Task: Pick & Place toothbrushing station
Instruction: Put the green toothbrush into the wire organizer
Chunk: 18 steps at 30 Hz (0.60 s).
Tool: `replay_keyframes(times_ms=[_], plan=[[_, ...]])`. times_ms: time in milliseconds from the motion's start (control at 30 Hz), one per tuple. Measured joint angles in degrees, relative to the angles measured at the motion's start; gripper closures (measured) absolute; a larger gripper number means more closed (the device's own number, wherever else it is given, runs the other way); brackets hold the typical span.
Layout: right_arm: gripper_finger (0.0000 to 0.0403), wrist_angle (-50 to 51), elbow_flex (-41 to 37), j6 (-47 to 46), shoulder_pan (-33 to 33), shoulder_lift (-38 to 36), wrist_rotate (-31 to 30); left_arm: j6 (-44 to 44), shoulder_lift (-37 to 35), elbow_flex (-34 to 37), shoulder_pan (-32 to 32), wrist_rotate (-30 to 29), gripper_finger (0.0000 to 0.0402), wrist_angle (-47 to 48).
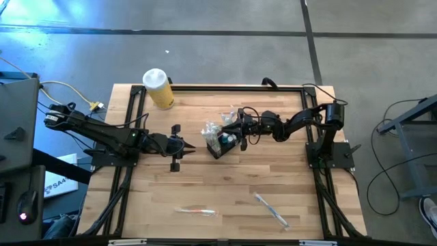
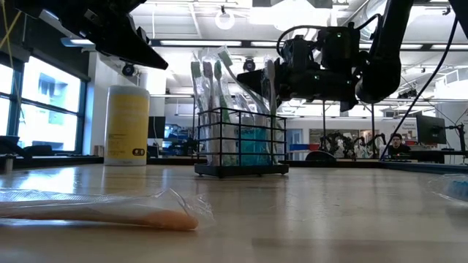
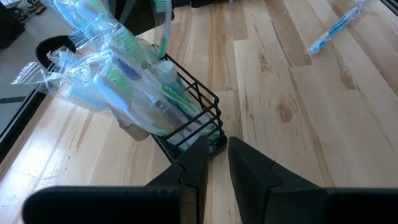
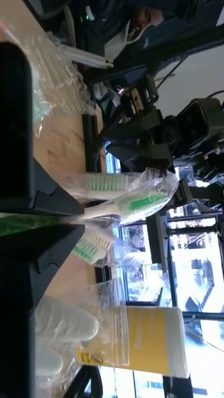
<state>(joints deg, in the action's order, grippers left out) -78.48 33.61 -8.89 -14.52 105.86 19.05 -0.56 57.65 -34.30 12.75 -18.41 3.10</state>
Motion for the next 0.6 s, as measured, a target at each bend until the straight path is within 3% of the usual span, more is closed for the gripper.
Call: replay_keyframes(times_ms=[300, 433, 600], plan=[[0.0384, -0.04, 0.00, 0.46, 0.00, 0.00, -0.51, 0.00, 0.00, 0.00, 0.00, 0.00, 0.0343, 0.02], [0.0394, -0.07, 0.00, 4.82, -0.02, 0.00, 0.85, 0.00, 0.00, 0.00, 0.00, 0.00, 0.0343, 0.02], [0.0400, 3.77, -0.02, 5.72, 0.35, -3.44, 0.76, 0.00, 0.00, 0.00, 0.00, 0.00, 0.0343, 0.04]])
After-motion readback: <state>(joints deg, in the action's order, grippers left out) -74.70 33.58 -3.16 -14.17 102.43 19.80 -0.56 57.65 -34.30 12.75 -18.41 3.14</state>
